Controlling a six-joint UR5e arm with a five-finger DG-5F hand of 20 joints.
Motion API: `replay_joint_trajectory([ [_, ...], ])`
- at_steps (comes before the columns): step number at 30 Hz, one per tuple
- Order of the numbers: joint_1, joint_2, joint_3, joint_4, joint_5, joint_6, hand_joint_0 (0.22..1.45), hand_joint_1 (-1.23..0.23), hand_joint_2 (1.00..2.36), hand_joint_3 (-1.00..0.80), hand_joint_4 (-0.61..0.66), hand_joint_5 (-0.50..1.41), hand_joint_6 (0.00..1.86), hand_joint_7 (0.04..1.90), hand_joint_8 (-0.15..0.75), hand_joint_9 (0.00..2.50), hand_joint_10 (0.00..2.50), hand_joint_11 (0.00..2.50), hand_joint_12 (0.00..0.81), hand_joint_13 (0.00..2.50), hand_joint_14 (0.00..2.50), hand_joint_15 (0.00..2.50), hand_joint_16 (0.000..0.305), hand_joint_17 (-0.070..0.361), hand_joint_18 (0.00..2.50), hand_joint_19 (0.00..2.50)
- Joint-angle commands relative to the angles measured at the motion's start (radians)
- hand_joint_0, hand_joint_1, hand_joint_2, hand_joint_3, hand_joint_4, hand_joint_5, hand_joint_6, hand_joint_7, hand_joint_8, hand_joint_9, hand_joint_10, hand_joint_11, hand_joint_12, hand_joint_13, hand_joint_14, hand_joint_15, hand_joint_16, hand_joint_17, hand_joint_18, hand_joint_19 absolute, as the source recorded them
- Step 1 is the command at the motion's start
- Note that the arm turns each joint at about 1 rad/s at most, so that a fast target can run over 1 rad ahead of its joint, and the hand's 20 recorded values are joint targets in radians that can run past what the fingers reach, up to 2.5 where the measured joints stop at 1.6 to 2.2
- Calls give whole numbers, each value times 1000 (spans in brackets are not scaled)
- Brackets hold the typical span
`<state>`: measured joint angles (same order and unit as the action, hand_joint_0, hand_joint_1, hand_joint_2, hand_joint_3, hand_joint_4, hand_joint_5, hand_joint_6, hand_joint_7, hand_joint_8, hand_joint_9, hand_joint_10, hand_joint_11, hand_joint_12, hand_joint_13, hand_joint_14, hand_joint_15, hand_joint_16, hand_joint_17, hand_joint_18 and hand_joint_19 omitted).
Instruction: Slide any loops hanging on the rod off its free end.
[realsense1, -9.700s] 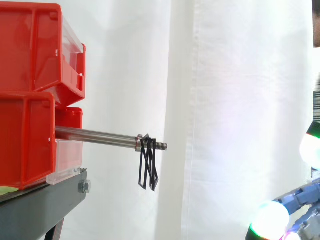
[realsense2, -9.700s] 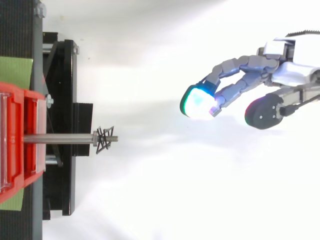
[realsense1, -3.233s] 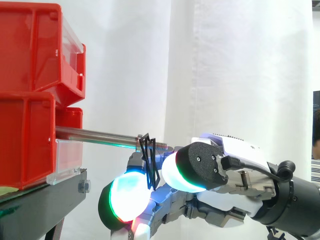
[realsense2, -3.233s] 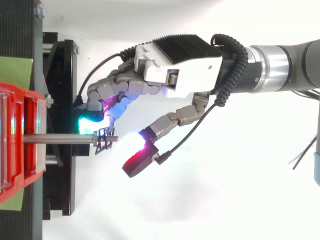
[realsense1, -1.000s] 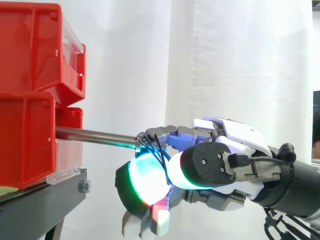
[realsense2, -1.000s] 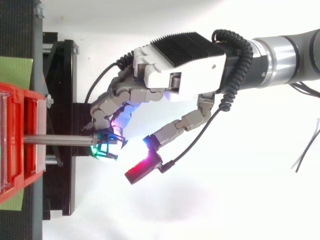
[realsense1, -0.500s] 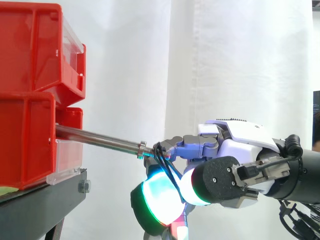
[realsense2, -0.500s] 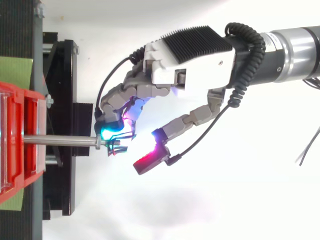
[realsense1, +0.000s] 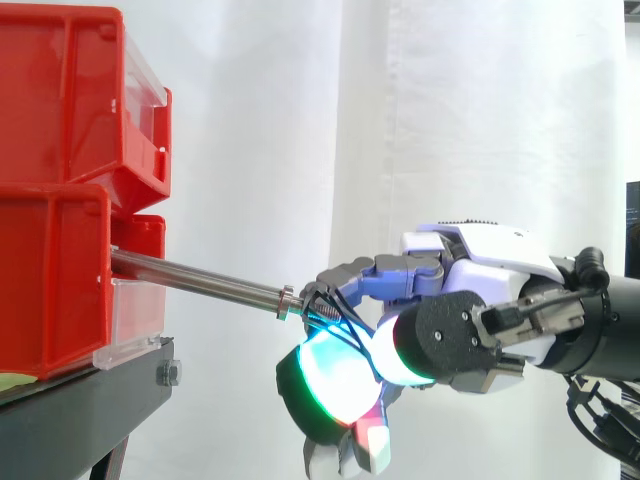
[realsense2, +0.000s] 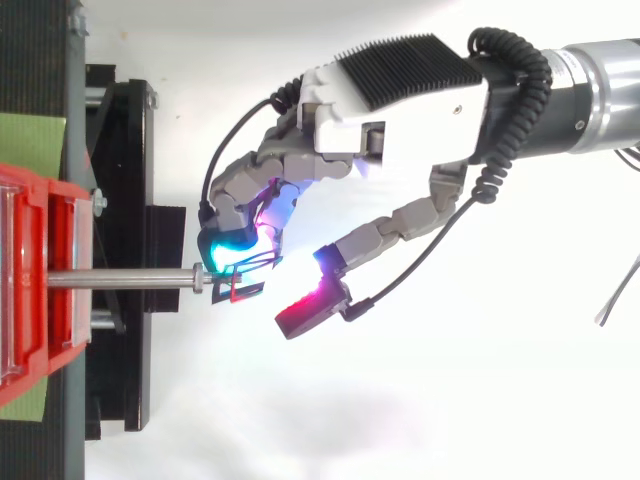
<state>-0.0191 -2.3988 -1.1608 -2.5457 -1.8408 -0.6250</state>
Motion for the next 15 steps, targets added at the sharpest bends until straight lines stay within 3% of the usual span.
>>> replay_joint_trajectory([
  [1, -2, 18, 0, -24, 0, -1, 630, -778, 1017, -94, 95, -121, 928, 1233, 358, 994, 11, 468, 407, 847, 11, 340, 53, 119, 828, 450],
  [5, -5, 52, -22, -79, 3, -15, 631, -775, 1016, -106, 97, -123, 927, 1237, 357, 993, 12, 465, 406, 844, 13, 339, 52, 118, 823, 462],
  [10, -2, 102, -89, -87, 12, -24, 633, -768, 1016, -146, 116, -127, 921, 1244, 353, 983, 12, 464, 399, 834, 12, 340, 51, 115, 808, 461],
  [15, -5, 121, -111, -94, 35, -13, 655, -773, 1017, -211, 102, -139, 919, 1235, 333, 959, 12, 476, 386, 819, 12, 347, 48, 108, 783, 472],
])
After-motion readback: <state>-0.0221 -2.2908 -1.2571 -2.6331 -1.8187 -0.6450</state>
